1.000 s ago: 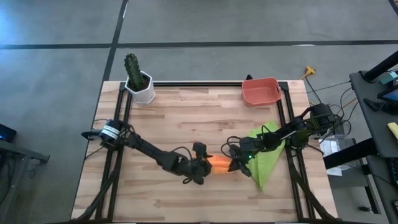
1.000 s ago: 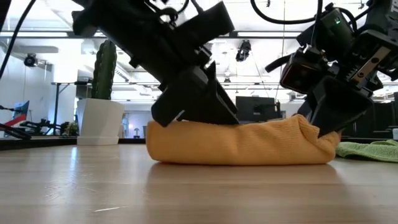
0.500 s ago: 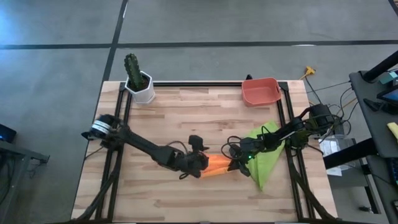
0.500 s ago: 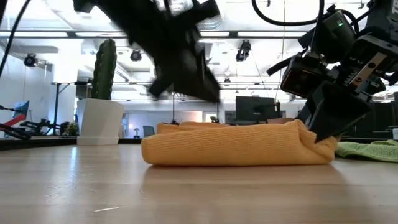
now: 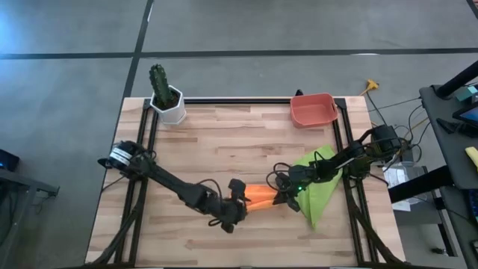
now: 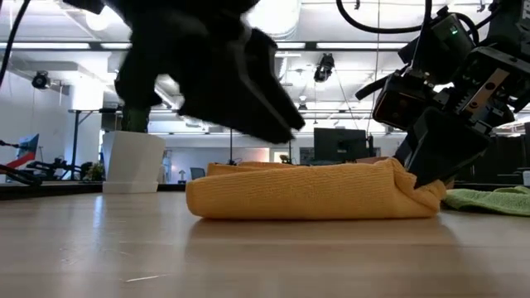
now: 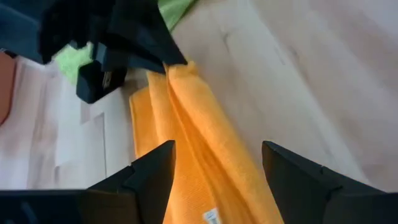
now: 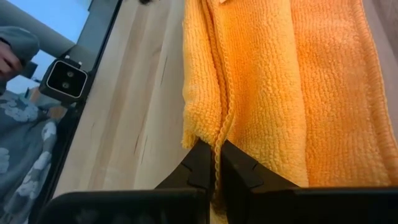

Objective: Roll microfiber towels into tight, uniform cylinder then place into a basket
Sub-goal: Roll the orange microfiber cloth

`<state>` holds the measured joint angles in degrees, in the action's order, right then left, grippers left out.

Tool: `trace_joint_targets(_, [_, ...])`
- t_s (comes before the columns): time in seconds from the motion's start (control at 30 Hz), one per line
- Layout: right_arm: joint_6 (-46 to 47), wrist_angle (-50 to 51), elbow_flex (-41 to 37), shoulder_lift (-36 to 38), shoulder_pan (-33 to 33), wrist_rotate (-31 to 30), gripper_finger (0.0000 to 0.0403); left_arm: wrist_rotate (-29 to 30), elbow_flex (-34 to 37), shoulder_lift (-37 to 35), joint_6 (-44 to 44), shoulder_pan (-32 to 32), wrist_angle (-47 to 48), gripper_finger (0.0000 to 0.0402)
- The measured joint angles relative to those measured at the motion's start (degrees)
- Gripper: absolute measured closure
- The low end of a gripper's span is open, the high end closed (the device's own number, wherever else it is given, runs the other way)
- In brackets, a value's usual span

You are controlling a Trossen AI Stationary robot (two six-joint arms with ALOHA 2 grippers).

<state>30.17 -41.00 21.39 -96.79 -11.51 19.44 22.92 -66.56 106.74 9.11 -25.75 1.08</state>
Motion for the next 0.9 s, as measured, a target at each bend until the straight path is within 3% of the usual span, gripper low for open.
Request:
trace_joint_targets(0.3, [-0.12, -0.14, -0.05, 0.00, 0.04, 0.01, 0.0390, 0.10, -0.70, 4.54, -2.77, -0.49, -0.07, 0.0144])
trace_joint_targets(0.6, [-0.12, -0.08, -0.05, 0.00, 0.04, 0.02, 0.0390, 10.30, -1.64, 7.58, 1.70, -0.88, -0.70, 0.0143])
trace_joint_targets(0.9, [-0.12, -0.06, -0.05, 0.00, 0.04, 0.02, 0.0390, 7.27, -1.45, 7.56, -0.43, -1.01, -0.81, 0.0193])
